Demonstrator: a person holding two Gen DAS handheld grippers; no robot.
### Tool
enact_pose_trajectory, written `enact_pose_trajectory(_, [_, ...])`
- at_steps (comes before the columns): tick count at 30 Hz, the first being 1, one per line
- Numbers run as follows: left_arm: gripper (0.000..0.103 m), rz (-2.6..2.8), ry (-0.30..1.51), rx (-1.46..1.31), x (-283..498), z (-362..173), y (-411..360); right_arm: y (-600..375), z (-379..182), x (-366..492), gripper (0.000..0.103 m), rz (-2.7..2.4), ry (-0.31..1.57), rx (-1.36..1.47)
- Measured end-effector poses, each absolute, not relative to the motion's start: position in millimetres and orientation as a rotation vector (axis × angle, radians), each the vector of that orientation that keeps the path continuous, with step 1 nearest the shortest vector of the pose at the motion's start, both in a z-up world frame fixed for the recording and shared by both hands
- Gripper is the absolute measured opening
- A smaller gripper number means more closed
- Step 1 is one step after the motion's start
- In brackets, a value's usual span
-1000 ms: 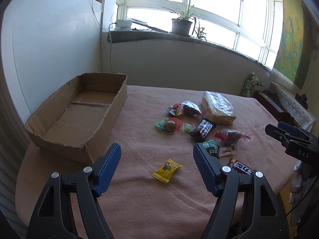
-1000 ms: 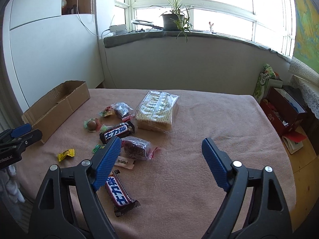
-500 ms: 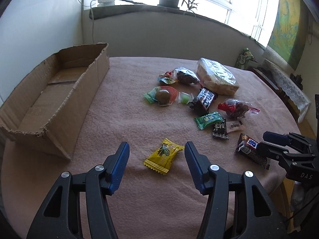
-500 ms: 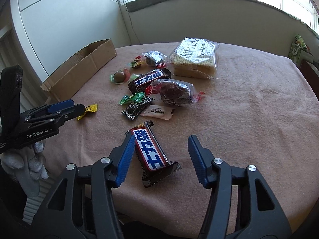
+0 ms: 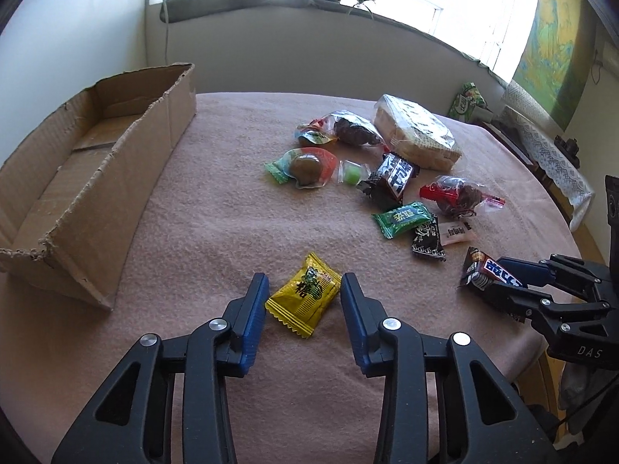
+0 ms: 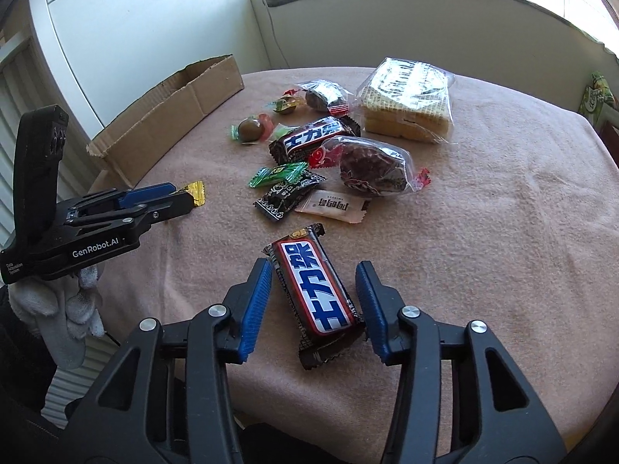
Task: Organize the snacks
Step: 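Grasp the blue-and-white chocolate bar with the right gripper while the left gripper grasps the yellow candy packet, then carry the chocolate bar and yellow packet in both grippers over the cardboard box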
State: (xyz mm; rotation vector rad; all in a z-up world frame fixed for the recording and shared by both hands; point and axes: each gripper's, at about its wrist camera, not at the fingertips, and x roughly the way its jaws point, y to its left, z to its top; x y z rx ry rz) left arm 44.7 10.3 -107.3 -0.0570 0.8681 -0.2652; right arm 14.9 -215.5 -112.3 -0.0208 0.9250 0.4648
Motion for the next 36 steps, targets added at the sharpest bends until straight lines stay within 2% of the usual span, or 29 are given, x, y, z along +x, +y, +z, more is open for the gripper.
enact_pose_trajectory(8, [0.034, -0.276, 0.867, -0.019, 42, -108, 5, -213, -115, 16, 0.040, 0.463, 0.937, -0.043])
enact_pose_trajectory(21, [0.035, -0.278, 0.860, 0.089, 43, -111, -5, -213, -115, 15, 0.037, 0.462, 0.940, -0.047])
enact_pose_trajectory(23, [0.027, -0.271, 0.855, 0.081, 42, -110, -4, -214, -115, 16, 0.030, 0.460, 0.941, -0.040])
enact_pose_trajectory(36, [0.025, -0.245, 0.812, -0.013, 38, -100, 7, -211, -110, 16, 0.030, 0.464, 0.930, -0.020])
